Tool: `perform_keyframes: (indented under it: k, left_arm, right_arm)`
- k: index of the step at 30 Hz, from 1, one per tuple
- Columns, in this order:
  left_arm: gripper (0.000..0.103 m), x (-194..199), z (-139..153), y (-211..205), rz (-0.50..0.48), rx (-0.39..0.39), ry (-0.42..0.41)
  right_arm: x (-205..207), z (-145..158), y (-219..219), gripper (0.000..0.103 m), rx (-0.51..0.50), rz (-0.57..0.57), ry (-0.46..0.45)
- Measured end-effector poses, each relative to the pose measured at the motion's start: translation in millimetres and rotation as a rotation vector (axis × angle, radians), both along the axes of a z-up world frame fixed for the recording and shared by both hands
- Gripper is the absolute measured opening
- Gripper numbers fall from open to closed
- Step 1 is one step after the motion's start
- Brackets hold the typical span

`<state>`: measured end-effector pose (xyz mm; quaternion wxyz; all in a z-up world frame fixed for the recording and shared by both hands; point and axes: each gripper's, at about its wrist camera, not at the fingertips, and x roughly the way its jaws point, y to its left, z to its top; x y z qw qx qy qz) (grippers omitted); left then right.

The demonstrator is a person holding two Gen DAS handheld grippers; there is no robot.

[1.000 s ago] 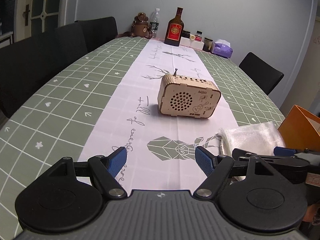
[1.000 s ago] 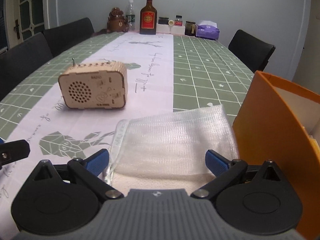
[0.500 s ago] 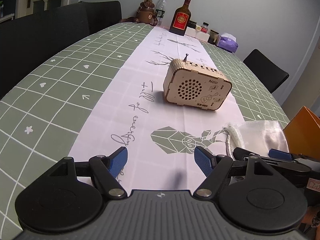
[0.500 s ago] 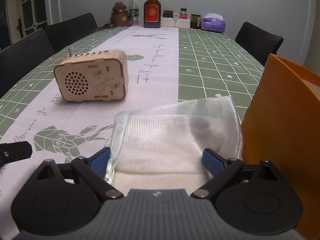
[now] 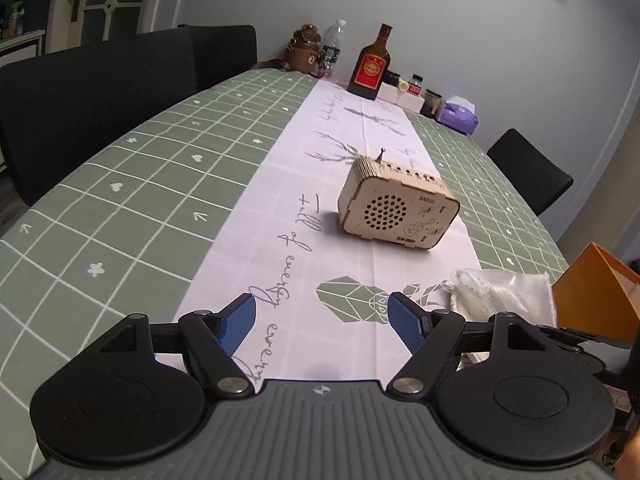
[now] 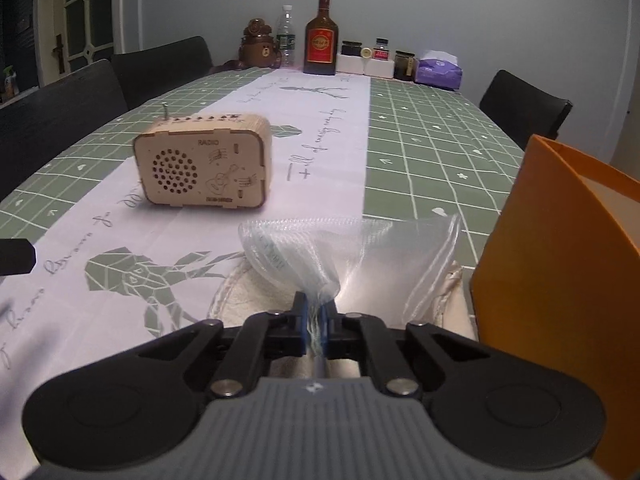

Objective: Organize soft objects
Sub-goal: 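Lift the mesh bag with the right tool while the left tool grasps the cream drawstring pouch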

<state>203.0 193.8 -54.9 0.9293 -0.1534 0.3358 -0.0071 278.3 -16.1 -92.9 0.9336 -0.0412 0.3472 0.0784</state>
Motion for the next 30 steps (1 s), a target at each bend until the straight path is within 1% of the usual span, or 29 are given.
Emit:
perform_keyframes:
  k: [4, 8, 10, 12, 13, 15, 17, 18, 19, 21, 23, 26, 27, 28, 30]
  left_arm:
    - [0.088, -10.7, 11.2, 1.6, 0.007, -0.001, -0.016]
    - [0.088, -19.8, 21.5, -2.6, 0.008, 0.041, -0.028]
    - [0.088, -23.2, 26.6, -3.6, -0.006, 0.048, -0.041]
    - [0.088, -23.4, 33.1, -6.1, -0.043, 0.069, -0.039]
    - [0.089, -22.5, 36.9, -8.7, -0.073, 0.091, -0.041]
    - [0.089, -20.7, 44.9, -18.5, -0.143, 0.169, -0.044]
    - [0.090, -21.1, 51.8, -31.8, -0.225, 0.250, -0.078]
    - [0.091, -20.5, 53.5, -38.2, -0.269, 0.276, -0.089]
    - [0.091, -18.5, 54.6, -45.7, -0.329, 0.297, -0.091]
    - [0.093, -11.2, 52.0, -60.6, -0.458, 0.307, -0.070]
    - [0.094, -0.7, 44.3, -75.6, -0.573, 0.307, -0.033]
    - [0.094, 12.6, 25.3, -96.6, -0.696, 0.325, 0.028]
    - [0.094, 14.7, 16.2, -102.7, -0.728, 0.345, 0.039]
    - [0.094, 15.5, 9.4, -108.8, -0.742, 0.375, 0.042]
    - [0.094, 12.7, -4.8, -127.6, -0.788, 0.490, 0.018]
  right_arm:
    - [-6.8, 7.2, 1.2, 0.000, 0.017, 0.012, -0.016]
    - [-19.4, 23.7, -1.9, 0.000, 0.071, 0.023, -0.054]
    - [-29.3, 35.9, -2.5, 0.000, 0.083, 0.031, -0.088]
    - [-39.4, 48.9, -6.7, 0.000, 0.103, 0.028, -0.113]
    - [-44.8, 55.9, -10.6, 0.000, 0.122, 0.021, -0.122]
    - [-58.3, 71.4, -20.8, 0.000, 0.173, 0.003, -0.144]
    - [-72.8, 87.6, -30.1, 0.000, 0.202, 0.005, -0.180]
    - [-81.3, 97.0, -34.5, 0.000, 0.207, 0.005, -0.204]
    - [-87.5, 105.0, -39.2, 0.000, 0.207, 0.005, -0.223]
    - [-99.2, 119.7, -51.3, 0.000, 0.214, -0.012, -0.259]
    - [-110.6, 131.9, -63.9, 0.000, 0.219, -0.032, -0.297]
    - [-123.9, 142.8, -81.2, 0.000, 0.211, -0.076, -0.342]
    - [-126.7, 143.9, -86.9, 0.000, 0.216, -0.093, -0.350]
    - [-127.8, 144.3, -91.6, 0.000, 0.216, -0.109, -0.353]
    - [-129.2, 143.2, -99.8, 0.000, 0.215, -0.132, -0.354]
